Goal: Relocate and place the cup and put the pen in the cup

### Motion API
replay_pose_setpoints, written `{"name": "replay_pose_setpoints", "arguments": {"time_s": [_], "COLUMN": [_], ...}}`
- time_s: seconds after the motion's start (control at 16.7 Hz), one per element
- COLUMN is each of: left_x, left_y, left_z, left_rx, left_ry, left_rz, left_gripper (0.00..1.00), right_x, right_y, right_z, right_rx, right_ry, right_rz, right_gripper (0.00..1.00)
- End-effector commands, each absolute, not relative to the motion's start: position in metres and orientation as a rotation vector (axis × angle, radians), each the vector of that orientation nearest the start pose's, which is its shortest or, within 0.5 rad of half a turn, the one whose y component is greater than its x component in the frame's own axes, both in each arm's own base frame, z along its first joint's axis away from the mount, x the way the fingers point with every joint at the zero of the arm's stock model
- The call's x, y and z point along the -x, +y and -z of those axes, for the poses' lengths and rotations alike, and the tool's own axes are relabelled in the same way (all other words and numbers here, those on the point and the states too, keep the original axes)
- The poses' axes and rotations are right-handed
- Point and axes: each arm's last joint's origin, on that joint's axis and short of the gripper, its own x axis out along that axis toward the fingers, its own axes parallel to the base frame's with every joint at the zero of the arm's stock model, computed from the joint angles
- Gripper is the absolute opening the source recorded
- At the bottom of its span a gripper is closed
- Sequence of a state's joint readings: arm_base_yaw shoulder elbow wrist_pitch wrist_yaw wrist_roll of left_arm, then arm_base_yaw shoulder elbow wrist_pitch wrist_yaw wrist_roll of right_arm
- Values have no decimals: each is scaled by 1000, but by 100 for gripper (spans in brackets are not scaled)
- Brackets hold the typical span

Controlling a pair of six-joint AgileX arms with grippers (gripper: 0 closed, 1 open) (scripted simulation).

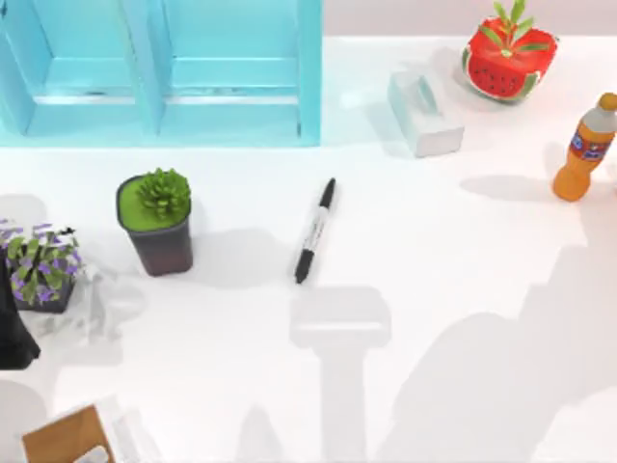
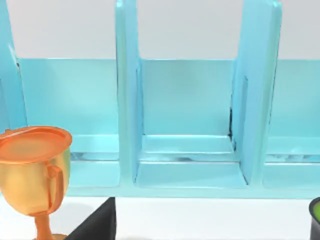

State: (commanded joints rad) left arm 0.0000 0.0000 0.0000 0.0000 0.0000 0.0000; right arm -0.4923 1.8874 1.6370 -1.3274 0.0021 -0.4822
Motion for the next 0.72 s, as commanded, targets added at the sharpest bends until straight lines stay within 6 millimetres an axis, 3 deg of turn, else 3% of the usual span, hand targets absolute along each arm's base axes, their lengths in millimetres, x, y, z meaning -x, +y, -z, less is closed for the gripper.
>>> {"name": "replay_pose_setpoints", "arguments": {"time_s": [0.36, 0.72], "left_x": [-106, -106], "left_y": [-1, -1], "left_z": [-160, -160], "left_rx": [0, 0], "left_ry": [0, 0], "left_rz": [0, 0], "left_gripper": [100, 100], "right_x": [-320, -323], "right_y": [-165, -168], "right_z": [-244, -179], "right_rx": [-5, -1], "right_ry": [1579, 1567], "right_rz": [1, 7], "right_gripper": [100, 100]}}
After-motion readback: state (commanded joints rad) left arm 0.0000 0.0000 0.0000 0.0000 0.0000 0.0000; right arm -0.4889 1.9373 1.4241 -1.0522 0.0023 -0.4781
